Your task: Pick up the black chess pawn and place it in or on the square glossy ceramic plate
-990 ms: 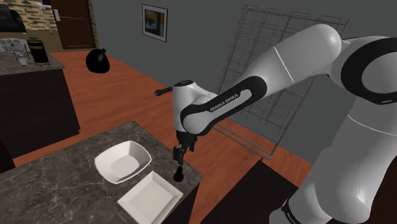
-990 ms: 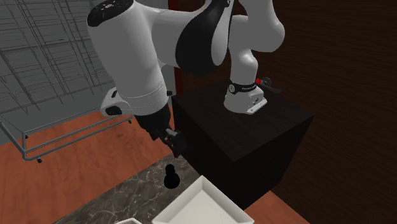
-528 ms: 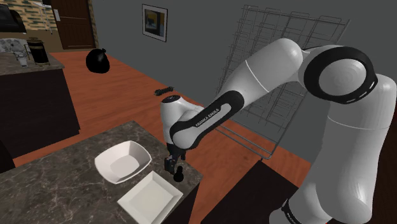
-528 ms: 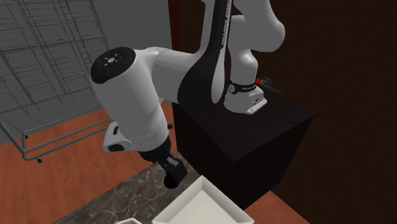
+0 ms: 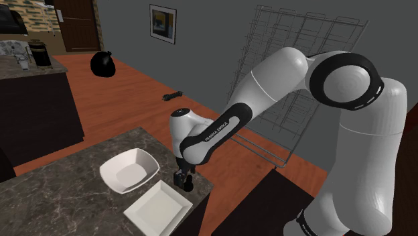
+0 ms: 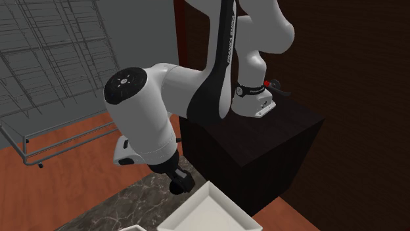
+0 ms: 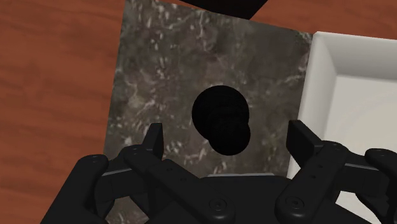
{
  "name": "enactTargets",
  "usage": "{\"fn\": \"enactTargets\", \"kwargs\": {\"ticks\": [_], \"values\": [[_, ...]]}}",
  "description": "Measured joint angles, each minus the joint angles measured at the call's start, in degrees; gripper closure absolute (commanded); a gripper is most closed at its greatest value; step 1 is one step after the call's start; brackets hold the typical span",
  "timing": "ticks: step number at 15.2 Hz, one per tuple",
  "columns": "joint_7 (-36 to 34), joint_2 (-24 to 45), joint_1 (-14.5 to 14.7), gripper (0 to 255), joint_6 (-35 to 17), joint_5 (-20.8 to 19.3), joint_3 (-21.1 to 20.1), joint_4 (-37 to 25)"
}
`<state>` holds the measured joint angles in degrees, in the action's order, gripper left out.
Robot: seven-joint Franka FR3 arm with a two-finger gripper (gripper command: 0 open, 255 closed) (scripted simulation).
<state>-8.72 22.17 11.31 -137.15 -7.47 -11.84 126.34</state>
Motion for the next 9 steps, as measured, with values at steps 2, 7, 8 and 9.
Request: {"fn": "enactTargets", "kwargs": {"ticks": [2,7,8,9], "values": [[0.0,0.05,0.0,0,-0.08,-0.02,0.02,0.02],[0.0,-0.03,0.0,255,-0.04,-0.02,0.0,0.02],[0.0,-0.08,0.0,255,-0.01,-0.01,-0.01,0.01],[0.01,-0.11,0.0,255,0.0,-0.01,-0.02,0.01]]}}
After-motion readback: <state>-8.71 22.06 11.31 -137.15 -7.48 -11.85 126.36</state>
